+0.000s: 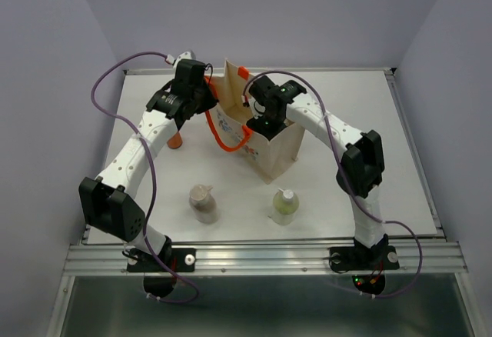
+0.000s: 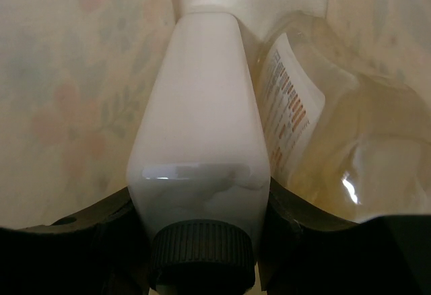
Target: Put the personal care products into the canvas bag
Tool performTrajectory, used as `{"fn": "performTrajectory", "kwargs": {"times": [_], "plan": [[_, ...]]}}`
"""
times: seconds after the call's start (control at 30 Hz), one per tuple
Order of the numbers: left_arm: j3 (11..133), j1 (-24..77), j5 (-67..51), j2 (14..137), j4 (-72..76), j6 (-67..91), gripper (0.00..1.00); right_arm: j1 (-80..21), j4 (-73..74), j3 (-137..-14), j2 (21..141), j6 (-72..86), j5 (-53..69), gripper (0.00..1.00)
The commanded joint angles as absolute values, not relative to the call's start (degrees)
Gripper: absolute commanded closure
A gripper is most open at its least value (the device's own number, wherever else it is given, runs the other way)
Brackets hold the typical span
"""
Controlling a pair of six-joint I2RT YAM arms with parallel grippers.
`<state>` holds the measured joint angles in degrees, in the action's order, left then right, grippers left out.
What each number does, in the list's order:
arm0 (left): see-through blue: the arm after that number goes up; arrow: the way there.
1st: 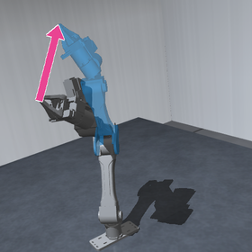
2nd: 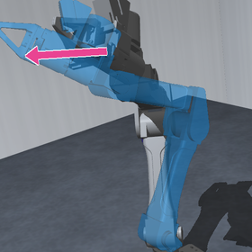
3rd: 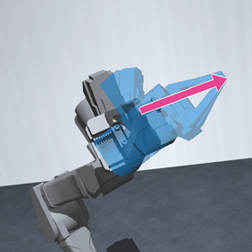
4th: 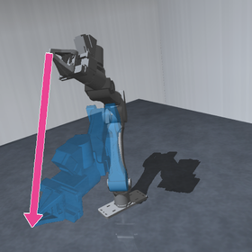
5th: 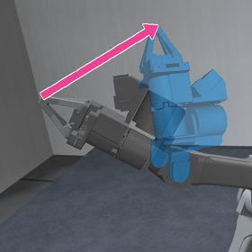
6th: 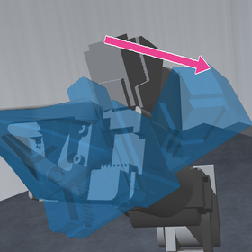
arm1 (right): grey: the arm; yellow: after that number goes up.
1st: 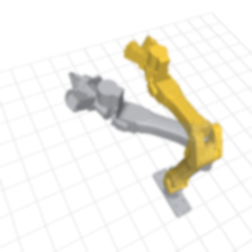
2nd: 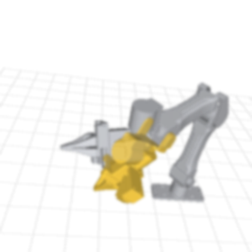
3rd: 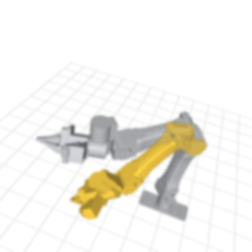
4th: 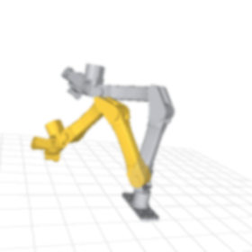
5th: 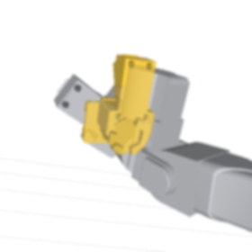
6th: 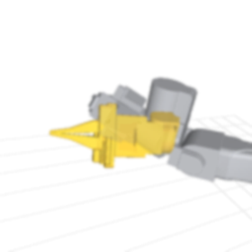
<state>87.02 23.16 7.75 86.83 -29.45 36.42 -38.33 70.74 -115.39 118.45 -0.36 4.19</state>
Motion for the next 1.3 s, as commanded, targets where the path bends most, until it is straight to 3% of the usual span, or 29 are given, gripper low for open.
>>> {"fn": "performTrajectory", "kwargs": {"times": [0.0,0.87,0.93,1.0,1.13,1.27], "plan": [[90.09,23.03,9.58,84.55,-27.51,35.07,1.0,-38.5,70.93,-116.63,116.37,-0.44,3.16,0.99],[89.65,23.03,11.16,84.81,-27.77,35.51,1.0,-38.5,72.42,-110.13,107.93,-0.26,0.7,0.97],[89.47,23.03,10.9,84.64,-27.77,35.6,1.0,-38.5,72.07,-109.78,108.1,-0.18,0.62,0.86],[89.21,23.03,10.37,84.38,-27.34,35.68,1.0,-38.5,71.72,-109.86,108.46,-0.18,0.62,0.59],[88.33,23.12,8.88,83.94,-26.28,35.95,1.0,-38.5,71.28,-113.11,108.81,-0.18,0.35,0.37],[86.22,23.64,7.3,83.58,-23.91,36.47,1.0,-38.5,70.75,-117.67,108.81,2.54,-1.67,0.26]]}}
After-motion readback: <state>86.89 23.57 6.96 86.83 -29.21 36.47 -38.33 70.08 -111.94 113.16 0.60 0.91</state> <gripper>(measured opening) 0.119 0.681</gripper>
